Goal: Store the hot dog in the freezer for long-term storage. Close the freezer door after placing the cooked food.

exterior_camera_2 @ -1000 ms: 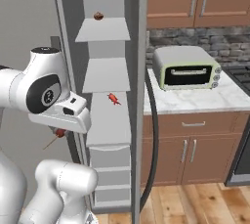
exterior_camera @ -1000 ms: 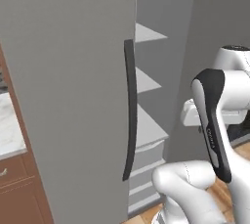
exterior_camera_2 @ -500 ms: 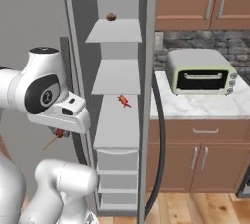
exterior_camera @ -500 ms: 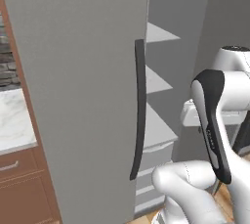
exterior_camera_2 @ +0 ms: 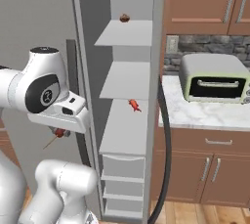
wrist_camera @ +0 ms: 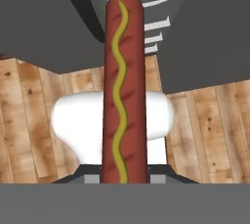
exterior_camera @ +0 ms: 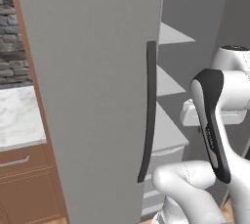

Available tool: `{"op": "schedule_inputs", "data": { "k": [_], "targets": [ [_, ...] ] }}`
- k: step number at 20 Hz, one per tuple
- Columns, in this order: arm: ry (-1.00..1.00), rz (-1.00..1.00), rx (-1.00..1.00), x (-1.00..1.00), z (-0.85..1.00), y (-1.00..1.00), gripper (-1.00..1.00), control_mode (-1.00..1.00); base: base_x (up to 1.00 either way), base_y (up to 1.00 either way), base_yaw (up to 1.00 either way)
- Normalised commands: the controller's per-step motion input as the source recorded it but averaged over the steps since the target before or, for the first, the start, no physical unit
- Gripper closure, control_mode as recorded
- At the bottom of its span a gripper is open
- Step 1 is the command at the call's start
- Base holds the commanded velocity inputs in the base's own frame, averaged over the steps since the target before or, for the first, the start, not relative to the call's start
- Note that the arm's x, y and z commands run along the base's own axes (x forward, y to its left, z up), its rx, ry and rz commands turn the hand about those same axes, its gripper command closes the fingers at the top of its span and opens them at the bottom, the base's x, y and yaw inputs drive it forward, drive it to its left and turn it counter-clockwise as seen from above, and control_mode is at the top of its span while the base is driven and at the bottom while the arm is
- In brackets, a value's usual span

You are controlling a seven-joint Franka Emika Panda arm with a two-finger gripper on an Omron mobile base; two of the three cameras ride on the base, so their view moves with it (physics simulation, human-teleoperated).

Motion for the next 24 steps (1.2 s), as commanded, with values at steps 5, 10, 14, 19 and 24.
{"op": "schedule_inputs", "data": {
  "k": [5,10,14,19,24],
  "targets": [
    [0.00,0.00,0.00,0.00,0.00,0.00,1.00,1.00,0.27,-0.32,0.03],
    [0.00,0.00,0.00,0.00,0.00,0.00,1.00,1.00,0.34,-0.03,-0.02],
    [0.00,0.00,0.00,0.00,0.00,0.00,1.00,1.00,0.40,0.00,-0.07],
    [0.00,0.00,0.00,0.00,0.00,0.00,1.00,1.00,0.39,-0.11,-0.06],
    [0.00,0.00,0.00,0.00,0.00,0.00,1.00,1.00,0.27,-0.23,-0.02]
  ]
}}
